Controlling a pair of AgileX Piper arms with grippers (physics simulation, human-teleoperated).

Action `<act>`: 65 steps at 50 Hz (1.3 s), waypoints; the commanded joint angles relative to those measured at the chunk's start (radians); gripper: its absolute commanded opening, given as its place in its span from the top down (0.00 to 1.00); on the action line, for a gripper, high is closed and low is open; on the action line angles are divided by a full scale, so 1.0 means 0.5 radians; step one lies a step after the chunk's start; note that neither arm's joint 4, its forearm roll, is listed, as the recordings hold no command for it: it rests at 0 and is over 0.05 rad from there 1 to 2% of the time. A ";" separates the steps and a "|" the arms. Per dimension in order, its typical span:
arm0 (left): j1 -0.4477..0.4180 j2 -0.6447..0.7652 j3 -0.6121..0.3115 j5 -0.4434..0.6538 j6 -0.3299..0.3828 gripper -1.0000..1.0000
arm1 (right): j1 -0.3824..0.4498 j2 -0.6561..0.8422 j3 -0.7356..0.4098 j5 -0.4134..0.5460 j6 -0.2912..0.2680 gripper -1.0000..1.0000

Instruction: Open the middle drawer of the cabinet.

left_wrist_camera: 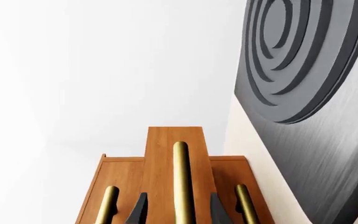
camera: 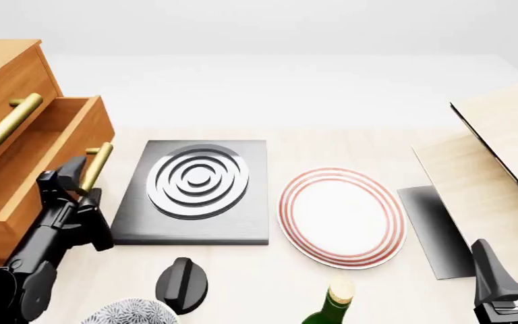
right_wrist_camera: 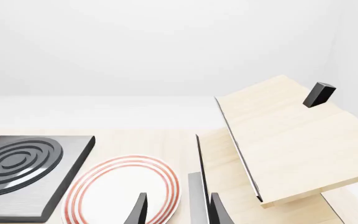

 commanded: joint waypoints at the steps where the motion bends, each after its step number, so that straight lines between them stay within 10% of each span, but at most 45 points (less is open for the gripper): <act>1: -0.036 -0.097 -0.062 0.000 0.043 0.00 | 0.003 0.001 0.004 -0.004 0.002 0.00; 65: -0.227 -0.369 0.135 0.000 -0.007 0.00 | 0.003 0.000 0.003 -0.003 0.003 0.00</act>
